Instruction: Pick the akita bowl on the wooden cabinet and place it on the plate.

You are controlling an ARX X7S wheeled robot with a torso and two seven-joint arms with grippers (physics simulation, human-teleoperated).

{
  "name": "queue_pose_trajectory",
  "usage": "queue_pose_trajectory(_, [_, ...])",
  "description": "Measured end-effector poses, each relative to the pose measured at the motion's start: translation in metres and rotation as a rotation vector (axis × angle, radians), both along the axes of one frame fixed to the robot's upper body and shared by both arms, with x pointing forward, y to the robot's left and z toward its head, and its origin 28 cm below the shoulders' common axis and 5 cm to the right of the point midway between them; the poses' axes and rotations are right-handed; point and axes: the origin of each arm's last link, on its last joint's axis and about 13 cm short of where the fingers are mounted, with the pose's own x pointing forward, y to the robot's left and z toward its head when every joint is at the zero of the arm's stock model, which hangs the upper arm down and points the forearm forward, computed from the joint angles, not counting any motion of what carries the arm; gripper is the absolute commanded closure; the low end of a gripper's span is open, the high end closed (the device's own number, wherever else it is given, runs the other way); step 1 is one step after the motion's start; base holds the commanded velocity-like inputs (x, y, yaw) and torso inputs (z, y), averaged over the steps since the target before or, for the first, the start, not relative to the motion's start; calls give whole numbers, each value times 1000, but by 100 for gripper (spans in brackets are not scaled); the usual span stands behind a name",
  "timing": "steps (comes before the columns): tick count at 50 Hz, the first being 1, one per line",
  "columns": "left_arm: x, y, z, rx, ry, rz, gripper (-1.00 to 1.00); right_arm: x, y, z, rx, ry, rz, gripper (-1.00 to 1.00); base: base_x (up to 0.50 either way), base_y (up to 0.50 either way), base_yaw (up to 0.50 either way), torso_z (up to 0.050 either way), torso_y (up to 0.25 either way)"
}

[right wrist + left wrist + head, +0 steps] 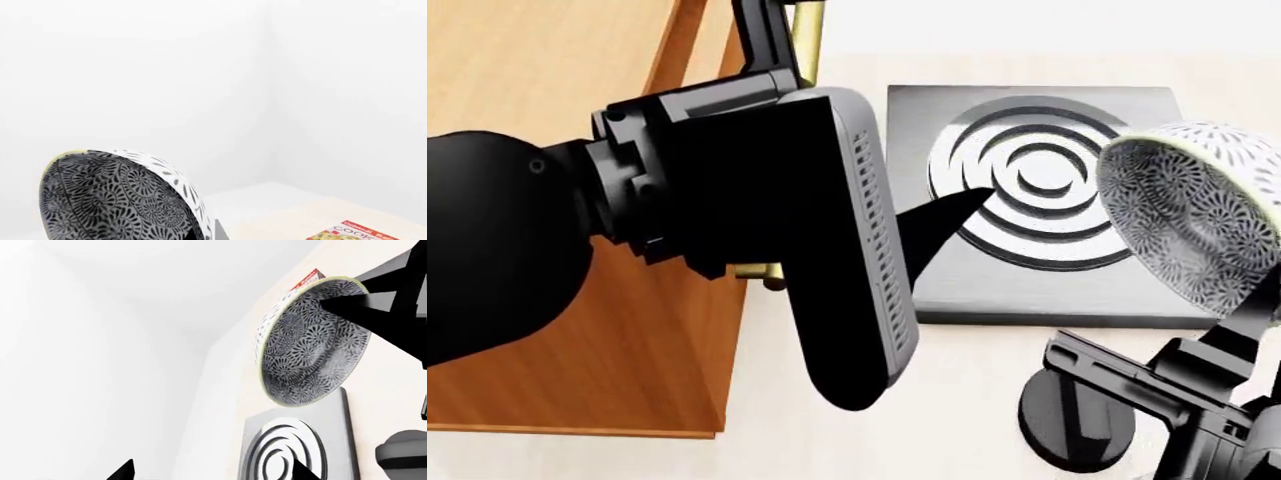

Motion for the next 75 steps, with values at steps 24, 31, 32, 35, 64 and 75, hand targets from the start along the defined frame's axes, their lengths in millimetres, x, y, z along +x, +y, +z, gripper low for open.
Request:
queue_pose_trajectory(24, [1,2,-1,-13,1,11,-100,-17,-21,7,126,-101,-231,100,0,0,0,0,0])
queue_pose_trajectory(31, [1,2,0,-22,0,16,-100,-21,-28,10,179,-125,-315,100,0,0,0,0,1])
queue_pose_trajectory(32, [1,2,0,-23,0,16,-100,-21,-29,10,183,-122,-328,100,0,0,0,0,0])
queue_pose_trajectory(35, [1,3,0,-28,-1,19,-100,-22,-32,12,179,-111,-371,100,0,0,0,0,0])
queue_pose_trajectory(64, [3,6,-2,-54,1,31,-100,-31,-58,20,417,-121,-168,100,0,0,0,0,0])
queue_pose_trajectory(75, [3,7,-4,-58,4,34,-100,-34,-66,21,510,-147,-89,100,0,0,0,0,0])
